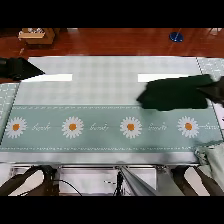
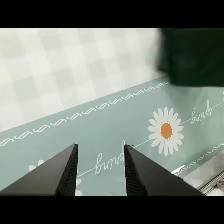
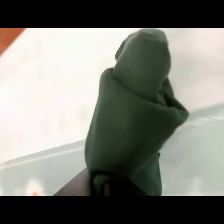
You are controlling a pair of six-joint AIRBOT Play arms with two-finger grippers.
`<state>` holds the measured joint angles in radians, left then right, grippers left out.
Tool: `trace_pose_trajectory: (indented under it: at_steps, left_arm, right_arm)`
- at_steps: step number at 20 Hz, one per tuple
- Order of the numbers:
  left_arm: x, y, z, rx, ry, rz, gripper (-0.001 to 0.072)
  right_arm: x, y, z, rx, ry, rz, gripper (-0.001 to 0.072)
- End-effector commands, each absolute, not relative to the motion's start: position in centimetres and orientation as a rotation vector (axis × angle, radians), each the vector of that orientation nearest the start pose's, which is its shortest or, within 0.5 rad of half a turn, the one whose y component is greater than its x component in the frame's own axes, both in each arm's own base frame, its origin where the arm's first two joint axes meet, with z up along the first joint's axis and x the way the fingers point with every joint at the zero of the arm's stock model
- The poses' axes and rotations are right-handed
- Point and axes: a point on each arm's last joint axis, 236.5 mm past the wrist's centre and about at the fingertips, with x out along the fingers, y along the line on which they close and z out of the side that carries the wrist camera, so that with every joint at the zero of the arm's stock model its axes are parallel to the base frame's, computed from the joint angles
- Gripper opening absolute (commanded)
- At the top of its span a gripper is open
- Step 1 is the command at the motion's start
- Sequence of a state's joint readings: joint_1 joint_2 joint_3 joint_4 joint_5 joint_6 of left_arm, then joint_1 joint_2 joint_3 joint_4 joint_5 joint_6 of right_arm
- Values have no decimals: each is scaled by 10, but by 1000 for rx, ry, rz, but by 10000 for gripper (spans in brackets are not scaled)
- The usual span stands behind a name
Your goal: Fold the shirts.
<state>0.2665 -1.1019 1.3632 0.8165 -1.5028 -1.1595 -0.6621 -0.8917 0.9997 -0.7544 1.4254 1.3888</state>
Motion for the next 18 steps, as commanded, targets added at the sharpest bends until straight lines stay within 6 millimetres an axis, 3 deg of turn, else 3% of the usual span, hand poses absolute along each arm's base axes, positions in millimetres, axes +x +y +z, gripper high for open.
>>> trace_pose_trajectory:
  at_steps: [1,4,5,8,12,15,18]
  left_arm:
    - [350,-72,182,-243,952,-618,371]
    - [351,-70,178,-219,954,-624,371]
    - [352,-67,175,-215,963,-616,371]
    - [353,-57,164,-186,997,-579,371]
    - [354,-38,145,-135,1057,-512,371]
    - [362,-32,136,-140,1066,-493,371]
    - [380,-26,135,-147,1019,-456,370]
  right_arm:
    - [234,-109,164,743,1015,-245,30]
    - [148,-170,167,714,1127,-620,29]
    - [128,-183,169,739,1130,-727,29]
    - [93,-196,166,803,1140,-878,29]
    - [32,-215,168,749,1247,-1161,29]
    - [7,-216,161,739,1323,-1253,29]
    - [-32,-210,147,715,1468,-1371,29]
